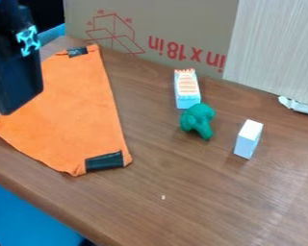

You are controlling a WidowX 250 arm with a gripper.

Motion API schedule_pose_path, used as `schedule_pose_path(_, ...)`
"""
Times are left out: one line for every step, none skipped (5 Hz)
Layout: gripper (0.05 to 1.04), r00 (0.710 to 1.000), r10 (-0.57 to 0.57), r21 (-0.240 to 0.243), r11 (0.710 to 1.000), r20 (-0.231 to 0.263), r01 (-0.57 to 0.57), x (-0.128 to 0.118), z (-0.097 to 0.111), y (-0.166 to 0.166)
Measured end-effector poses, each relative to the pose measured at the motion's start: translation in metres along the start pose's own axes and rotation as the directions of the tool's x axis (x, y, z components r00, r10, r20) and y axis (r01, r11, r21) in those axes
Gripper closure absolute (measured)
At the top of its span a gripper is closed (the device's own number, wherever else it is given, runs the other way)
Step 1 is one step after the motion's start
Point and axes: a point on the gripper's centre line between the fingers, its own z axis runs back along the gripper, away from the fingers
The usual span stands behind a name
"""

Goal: Fold the cloth bottom right to top

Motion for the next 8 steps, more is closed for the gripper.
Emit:
schedule_pose_path(0.084,1.000,-0.006,-0.006,1.000,-0.004,0.006,0.000,-0.002,-0.001)
schedule_pose_path(0.085,0.999,0.002,-0.028,1.000,0.035,-0.001,0.011,-0.008,0.003)
schedule_pose_path(0.084,0.998,-0.040,-0.080,0.996,0.053,0.044,0.020,-0.025,0.007)
schedule_pose_path(0.084,0.992,-0.096,-0.129,0.986,0.077,0.105,0.035,-0.051,0.016)
schedule_pose_path(0.084,0.987,-0.128,-0.134,0.981,0.097,0.140,0.050,-0.069,0.023)
schedule_pose_path(0.084,0.956,-0.262,-0.048,0.962,0.133,0.270,0.060,-0.092,0.030)
schedule_pose_path(0.084,0.902,-0.394,0.094,0.919,0.179,0.382,0.067,-0.110,0.037)
schedule_pose_path(0.084,0.843,-0.488,0.223,0.869,0.227,0.443,0.066,-0.123,0.041)
